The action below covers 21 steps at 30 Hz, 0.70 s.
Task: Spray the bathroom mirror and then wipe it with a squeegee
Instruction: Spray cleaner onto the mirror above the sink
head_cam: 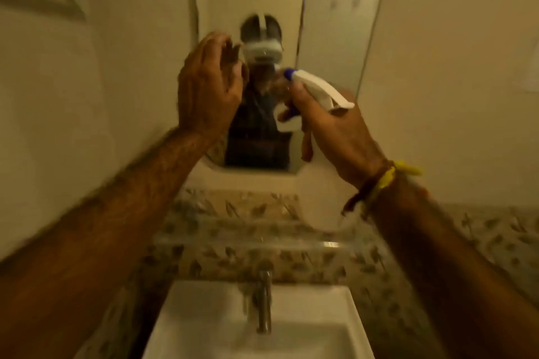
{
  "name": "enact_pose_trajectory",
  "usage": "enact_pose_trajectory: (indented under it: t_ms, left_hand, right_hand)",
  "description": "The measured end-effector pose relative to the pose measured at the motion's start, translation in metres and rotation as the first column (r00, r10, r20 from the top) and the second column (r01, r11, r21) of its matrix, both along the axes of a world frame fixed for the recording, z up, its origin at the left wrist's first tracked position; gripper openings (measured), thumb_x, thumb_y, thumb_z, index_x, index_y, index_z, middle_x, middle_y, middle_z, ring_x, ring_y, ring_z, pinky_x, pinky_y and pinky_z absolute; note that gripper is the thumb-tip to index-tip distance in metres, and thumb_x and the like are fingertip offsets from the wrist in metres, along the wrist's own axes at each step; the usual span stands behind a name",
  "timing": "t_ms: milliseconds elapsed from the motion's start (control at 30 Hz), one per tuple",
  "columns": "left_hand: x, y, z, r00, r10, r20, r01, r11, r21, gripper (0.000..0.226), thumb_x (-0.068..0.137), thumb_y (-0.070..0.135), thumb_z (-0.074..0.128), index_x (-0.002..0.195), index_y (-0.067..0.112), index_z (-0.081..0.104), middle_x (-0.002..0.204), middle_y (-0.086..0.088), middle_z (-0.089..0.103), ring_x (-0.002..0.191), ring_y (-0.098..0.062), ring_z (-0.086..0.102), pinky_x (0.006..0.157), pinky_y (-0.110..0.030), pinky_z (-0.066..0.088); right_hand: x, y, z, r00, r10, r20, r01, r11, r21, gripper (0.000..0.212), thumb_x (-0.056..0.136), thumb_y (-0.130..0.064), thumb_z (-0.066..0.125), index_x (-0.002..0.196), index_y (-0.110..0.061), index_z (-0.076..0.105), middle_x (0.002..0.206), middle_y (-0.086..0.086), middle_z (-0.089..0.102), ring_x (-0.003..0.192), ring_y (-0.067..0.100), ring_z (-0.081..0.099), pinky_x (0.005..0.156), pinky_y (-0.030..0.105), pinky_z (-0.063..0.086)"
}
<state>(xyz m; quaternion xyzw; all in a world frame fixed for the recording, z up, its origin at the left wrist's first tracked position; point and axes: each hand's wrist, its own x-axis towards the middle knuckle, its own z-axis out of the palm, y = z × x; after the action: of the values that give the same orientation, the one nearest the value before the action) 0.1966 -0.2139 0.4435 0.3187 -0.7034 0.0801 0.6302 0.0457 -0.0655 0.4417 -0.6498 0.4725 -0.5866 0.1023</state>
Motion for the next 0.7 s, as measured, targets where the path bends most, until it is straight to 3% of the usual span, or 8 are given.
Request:
enact_pose_trajectory:
  t_ms: [167,300,433,567,700]
  left_hand:
    - [0.037,-0.058,0.066,0.981,0.159,0.11,-0.169,0.981,0.09,0.071,0.098,0.038,0.06,0.157,0.012,0.029,0.164,-0.01,0.03,0.151,-0.027,0.028,0.124,-0.043,0.026]
    - [0.043,-0.093,0.117,0.97,0.113,0.214,-0.158,0.966,0.205,0.089,0.096,0.053,0.057,0.162,0.018,0.009,0.17,-0.005,0.008,0.157,-0.024,0.008,0.126,-0.049,0.019]
    - [0.027,-0.119,0.141,0.979,0.045,0.197,-0.111,0.934,0.338,0.112,0.088,0.069,0.058,0.161,0.019,-0.011,0.17,-0.003,-0.015,0.156,-0.027,-0.014,0.126,-0.051,-0.002]
    - [0.025,-0.144,0.127,0.991,0.007,0.134,-0.046,0.956,0.289,0.117,0.084,0.076,0.057,0.159,0.026,-0.017,0.167,0.005,-0.023,0.152,-0.02,-0.025,0.113,-0.041,-0.018]
    - [0.04,-0.154,0.13,0.979,-0.046,0.201,-0.018,0.952,0.306,0.116,0.083,0.077,0.058,0.158,0.032,-0.019,0.166,0.011,-0.026,0.151,-0.016,-0.027,0.111,-0.039,-0.015]
  right_hand:
    - [0.003,-0.014,0.073,0.987,-0.04,-0.154,0.03,0.997,-0.069,0.037,0.095,-0.047,0.053,0.1,-0.014,0.069,0.077,0.007,0.071,0.046,0.009,0.061,0.042,0.023,0.049]
    - [0.012,-0.044,0.136,0.975,-0.111,-0.191,0.081,0.984,-0.156,0.029,0.089,-0.044,0.064,0.104,-0.019,0.064,0.085,0.004,0.07,0.059,0.004,0.068,0.046,0.016,0.051]
    - [0.017,-0.081,0.175,0.956,-0.175,-0.234,0.133,0.974,-0.186,0.039,0.087,-0.035,0.071,0.118,-0.013,0.063,0.097,0.01,0.071,0.079,0.027,0.072,0.068,0.046,0.062]
    - [0.014,-0.108,0.183,0.96,-0.19,-0.205,0.141,0.963,-0.231,0.032,0.092,-0.033,0.065,0.119,-0.017,0.062,0.094,0.012,0.071,0.077,0.028,0.072,0.066,0.042,0.062]
    - [0.021,-0.123,0.175,0.959,-0.221,-0.179,0.172,0.951,-0.256,0.035,0.093,-0.033,0.063,0.12,-0.011,0.061,0.1,0.015,0.07,0.088,0.032,0.069,0.076,0.05,0.06]
